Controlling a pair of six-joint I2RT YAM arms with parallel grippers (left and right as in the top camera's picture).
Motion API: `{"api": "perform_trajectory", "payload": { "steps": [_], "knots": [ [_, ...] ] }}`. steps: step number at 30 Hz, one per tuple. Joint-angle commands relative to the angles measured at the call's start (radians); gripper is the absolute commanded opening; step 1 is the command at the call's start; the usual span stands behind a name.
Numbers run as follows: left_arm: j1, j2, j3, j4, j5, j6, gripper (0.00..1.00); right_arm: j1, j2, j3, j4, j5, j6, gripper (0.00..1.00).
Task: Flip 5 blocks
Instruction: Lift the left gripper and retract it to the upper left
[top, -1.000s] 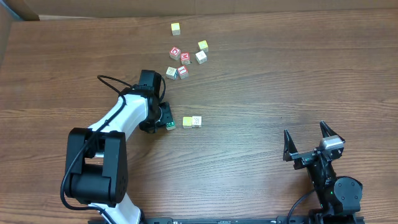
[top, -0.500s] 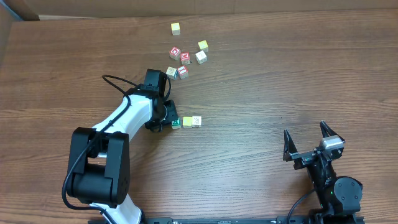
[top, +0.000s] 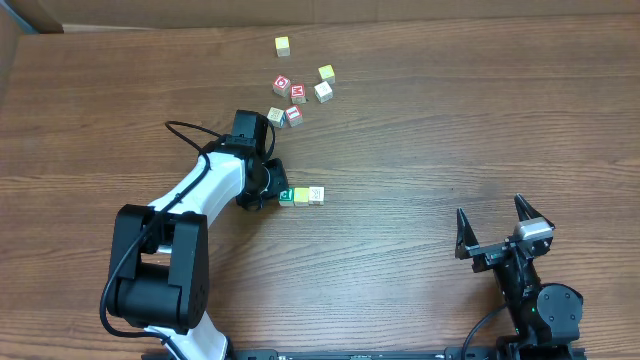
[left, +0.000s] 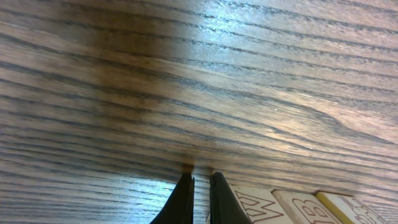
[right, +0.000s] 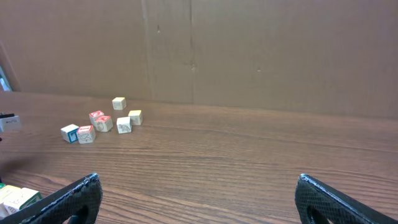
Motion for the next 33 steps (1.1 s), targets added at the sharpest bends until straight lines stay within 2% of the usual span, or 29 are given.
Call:
{"api": "perform_trajectory", "payload": {
  "steps": [1, 8, 23, 33],
  "knots": [
    [-0.008, -0.009, -0.013, 0.000, 0.016, -0.010, 0.04, -0.003, -0.006, -0.010, 0.003, -0.002, -0.004, 1.00],
    [-0.008, -0.009, -0.013, -0.011, 0.068, -0.010, 0.04, -0.003, -0.006, -0.010, 0.003, -0.002, -0.004, 1.00],
    [0.003, -0.011, 0.003, -0.066, 0.067, -0.009, 0.04, -0.003, -0.006, -0.010, 0.003, -0.002, -0.004, 1.00],
    [0.090, -0.101, 0.228, -0.270, 0.056, 0.048, 0.04, -0.003, -0.006, -0.010, 0.003, -0.002, -0.004, 1.00]
  ]
}}
